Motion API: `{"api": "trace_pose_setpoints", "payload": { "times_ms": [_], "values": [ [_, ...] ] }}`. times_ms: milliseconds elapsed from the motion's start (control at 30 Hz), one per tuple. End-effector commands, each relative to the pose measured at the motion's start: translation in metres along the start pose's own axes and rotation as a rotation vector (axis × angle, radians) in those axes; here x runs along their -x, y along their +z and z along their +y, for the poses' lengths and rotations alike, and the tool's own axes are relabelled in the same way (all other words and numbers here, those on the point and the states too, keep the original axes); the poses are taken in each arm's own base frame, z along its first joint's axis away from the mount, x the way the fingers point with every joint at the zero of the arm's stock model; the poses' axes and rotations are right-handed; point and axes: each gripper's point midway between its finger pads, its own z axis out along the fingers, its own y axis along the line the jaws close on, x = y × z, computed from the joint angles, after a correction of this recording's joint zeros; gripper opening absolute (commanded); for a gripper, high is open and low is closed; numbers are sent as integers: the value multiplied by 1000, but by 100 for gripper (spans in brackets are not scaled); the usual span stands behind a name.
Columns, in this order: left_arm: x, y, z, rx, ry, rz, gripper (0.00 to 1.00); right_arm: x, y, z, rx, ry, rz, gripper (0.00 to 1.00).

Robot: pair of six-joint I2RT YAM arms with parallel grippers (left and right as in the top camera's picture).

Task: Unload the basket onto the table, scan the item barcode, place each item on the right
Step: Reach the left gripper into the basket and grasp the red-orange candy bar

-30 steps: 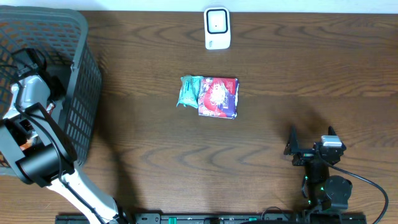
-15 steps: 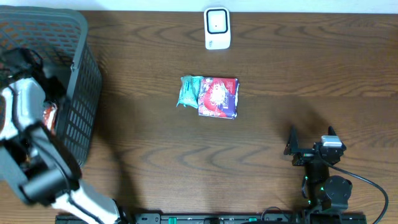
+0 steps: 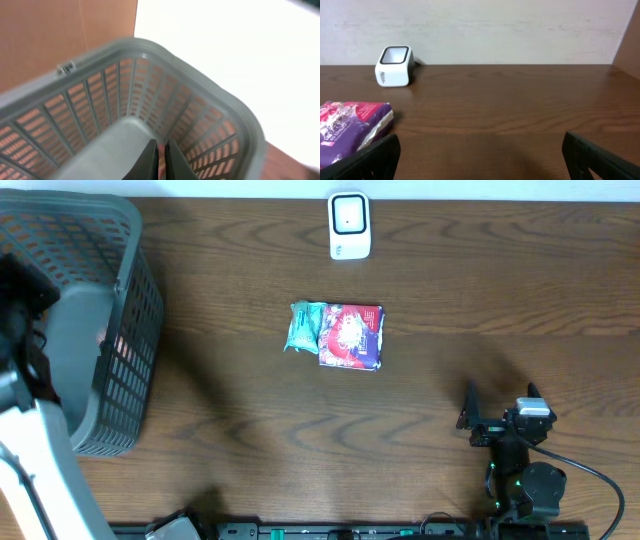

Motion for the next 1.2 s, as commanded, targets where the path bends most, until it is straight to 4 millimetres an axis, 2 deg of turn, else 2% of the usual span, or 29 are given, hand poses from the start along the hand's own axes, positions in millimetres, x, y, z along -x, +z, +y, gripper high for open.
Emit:
{"api": "trace_pose_setpoints", "payload": {
  "times_ms": [0, 100, 200, 300, 333, 367, 600, 633, 800, 867, 1100, 1167],
  "values": [
    [15, -23, -6, -27, -17, -56, 7, -1, 0, 2, 6, -8, 3, 99],
    [7, -17, -2, -8, -20, -24, 11, -1, 0, 2, 6, -8, 4, 99],
    [-12, 5, 10, 43, -24, 42, 54, -1, 0, 2, 6, -8, 4, 99],
    [-53, 44, 23, 88, -31, 204, 74, -1, 0, 2, 6, -8, 4, 99],
    [-65, 53, 27, 100, -33, 250, 76, -1, 0, 2, 6, -8, 4, 99],
    [-93, 73, 35, 126, -38, 349, 80, -1, 0, 2, 6, -8, 4, 99],
    [-176, 123, 62, 201, -45, 615, 88, -1, 0, 2, 6, -8, 4, 99],
    [-194, 129, 69, 218, -50, 672, 88, -1, 0, 2, 6, -8, 4, 99],
    [-243, 142, 70, 147, 11, 836, 88, -1, 0, 2, 6, -8, 4, 99],
    [-262, 146, 64, 85, 14, 896, 88, -1, 0, 2, 6, -8, 4, 99],
    [-311, 156, 66, 43, 45, 1030, 88, -1, 0, 2, 6, -8, 4, 99],
    [-323, 158, 68, 47, 44, 1060, 85, -1, 0, 2, 6, -8, 4, 99]
  ]
}}
